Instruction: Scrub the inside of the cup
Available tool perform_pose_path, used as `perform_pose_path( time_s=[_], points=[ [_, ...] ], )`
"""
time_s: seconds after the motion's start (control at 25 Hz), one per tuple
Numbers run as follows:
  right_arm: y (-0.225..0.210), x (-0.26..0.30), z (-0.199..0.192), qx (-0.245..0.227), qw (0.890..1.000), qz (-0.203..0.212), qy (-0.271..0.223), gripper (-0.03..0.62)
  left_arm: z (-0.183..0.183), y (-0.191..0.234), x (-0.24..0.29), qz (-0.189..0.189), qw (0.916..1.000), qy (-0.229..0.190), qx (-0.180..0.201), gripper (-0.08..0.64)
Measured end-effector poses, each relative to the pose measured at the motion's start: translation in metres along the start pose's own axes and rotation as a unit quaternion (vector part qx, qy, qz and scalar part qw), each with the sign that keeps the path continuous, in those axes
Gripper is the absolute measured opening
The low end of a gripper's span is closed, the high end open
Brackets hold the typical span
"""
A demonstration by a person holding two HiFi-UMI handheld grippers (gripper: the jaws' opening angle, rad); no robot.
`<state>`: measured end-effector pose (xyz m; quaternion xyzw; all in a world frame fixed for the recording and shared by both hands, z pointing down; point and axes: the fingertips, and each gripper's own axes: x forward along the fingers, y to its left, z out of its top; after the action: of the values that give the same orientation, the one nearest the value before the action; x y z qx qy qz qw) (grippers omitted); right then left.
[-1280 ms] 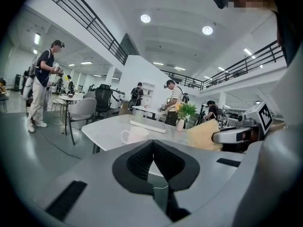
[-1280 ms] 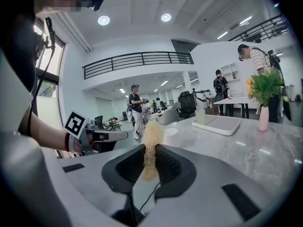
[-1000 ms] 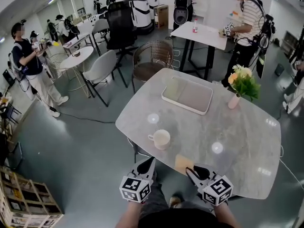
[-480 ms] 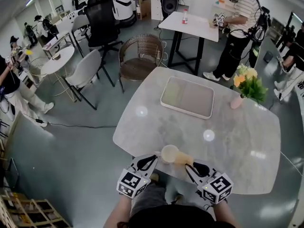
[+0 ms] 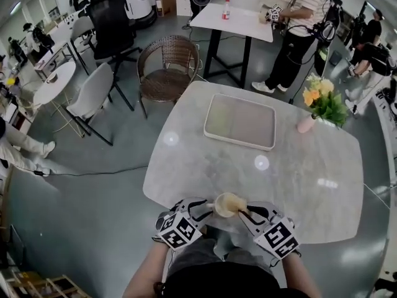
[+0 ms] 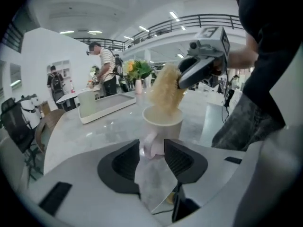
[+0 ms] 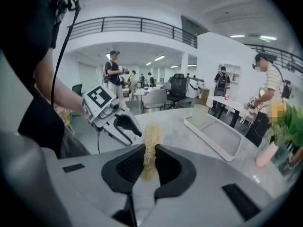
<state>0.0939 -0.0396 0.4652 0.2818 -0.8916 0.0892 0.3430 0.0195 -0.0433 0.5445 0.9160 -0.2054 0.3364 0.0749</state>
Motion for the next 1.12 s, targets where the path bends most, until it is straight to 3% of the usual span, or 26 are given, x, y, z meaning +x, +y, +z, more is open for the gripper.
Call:
perform_pose_path(
  time_s=[0.12, 0.28, 0.36, 0.6, 0.68, 0.8, 1.0, 1.12],
  points=[
    [0.006, 0.013, -0.001, -0.079, 0.995, 0.008, 0.065, 0.060, -0.001, -0.001, 0.010, -0.027, 0.9979, 0.018, 0.056, 0.158],
    [0.014, 0.030, -0.004, -0.168, 0.976, 0.020, 0.141, 0.060, -0.001, -0.001, 0.014, -0.035, 0.9938, 0.029, 0.101, 0.123],
    [0.017, 0.039, -0.009, -0.204, 0.962, 0.027, 0.178, 0.060, 0.000, 0.001, 0.014, -0.022, 0.9939, 0.028, 0.104, 0.064],
    [0.016, 0.068, -0.030, -0.301, 0.914, 0.020, 0.271, 0.060, 0.000, -0.011, 0.008, -0.021, 0.9953, 0.022, 0.093, 0.064],
    [0.016, 0.076, -0.037, -0.315, 0.904, 0.021, 0.288, 0.060, -0.002, -0.019, 0.006, -0.031, 0.9958, 0.017, 0.084, 0.064],
    [0.020, 0.084, -0.042, -0.271, 0.916, 0.051, 0.293, 0.060, -0.004, -0.025, 0.005, -0.038, 0.9966, 0.012, 0.072, 0.064],
    [0.039, 0.065, -0.028, -0.120, 0.940, 0.166, 0.272, 0.060, -0.009, -0.023, 0.006, -0.017, 0.9952, 0.033, 0.091, 0.063],
    [0.034, 0.051, -0.016, -0.058, 0.952, 0.166, 0.251, 0.060, -0.007, -0.018, 0.009, -0.007, 0.9957, 0.038, 0.085, 0.063]
  ],
)
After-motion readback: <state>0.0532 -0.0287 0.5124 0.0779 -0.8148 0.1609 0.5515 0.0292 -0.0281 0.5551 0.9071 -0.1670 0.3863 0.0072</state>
